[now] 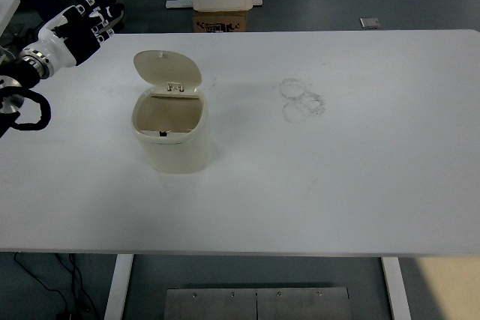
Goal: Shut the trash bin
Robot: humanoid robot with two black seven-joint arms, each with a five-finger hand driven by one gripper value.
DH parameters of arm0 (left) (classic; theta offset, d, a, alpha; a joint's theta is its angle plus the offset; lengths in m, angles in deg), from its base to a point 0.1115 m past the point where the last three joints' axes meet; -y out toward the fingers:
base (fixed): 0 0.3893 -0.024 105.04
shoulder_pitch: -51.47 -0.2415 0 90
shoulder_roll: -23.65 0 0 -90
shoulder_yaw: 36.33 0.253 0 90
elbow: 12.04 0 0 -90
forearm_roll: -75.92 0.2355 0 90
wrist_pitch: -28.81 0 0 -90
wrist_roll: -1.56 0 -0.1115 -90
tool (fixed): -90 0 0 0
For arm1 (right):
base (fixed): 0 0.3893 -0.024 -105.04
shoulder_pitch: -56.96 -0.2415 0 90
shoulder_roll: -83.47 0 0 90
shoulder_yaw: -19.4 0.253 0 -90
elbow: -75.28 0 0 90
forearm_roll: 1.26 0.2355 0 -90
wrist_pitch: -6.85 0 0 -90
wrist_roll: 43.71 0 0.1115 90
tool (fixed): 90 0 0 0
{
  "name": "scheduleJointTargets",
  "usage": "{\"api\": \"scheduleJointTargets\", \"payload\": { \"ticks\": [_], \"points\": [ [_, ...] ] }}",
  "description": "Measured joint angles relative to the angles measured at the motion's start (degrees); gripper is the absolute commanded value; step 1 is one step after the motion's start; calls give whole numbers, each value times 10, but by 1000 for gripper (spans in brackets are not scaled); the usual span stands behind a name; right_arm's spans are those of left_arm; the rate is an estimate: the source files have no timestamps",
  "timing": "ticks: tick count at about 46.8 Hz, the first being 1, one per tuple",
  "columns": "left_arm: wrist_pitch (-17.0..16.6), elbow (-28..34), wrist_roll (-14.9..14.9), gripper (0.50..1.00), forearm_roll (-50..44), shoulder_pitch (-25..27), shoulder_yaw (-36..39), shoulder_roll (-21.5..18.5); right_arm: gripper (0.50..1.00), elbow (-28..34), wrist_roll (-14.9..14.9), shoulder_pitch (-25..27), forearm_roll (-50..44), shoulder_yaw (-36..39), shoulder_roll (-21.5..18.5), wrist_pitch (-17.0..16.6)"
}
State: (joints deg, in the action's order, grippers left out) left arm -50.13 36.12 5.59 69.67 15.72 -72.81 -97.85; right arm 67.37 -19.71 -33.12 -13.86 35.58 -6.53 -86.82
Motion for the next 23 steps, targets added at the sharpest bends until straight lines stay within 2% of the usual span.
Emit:
{"api": "scheduleJointTargets", "payload": {
  "ticks": [7,16,23],
  "points": [
    [5,67,66,1000,8,16,1,-31,991,0,0,0,0,0,0,0],
    [10,122,101,1000,77,53,3,-80,991,0,0,0,0,0,0,0],
    [26,185,144,1000,140,73,12,-113,991,0,0,0,0,0,0,0]
  ]
}}
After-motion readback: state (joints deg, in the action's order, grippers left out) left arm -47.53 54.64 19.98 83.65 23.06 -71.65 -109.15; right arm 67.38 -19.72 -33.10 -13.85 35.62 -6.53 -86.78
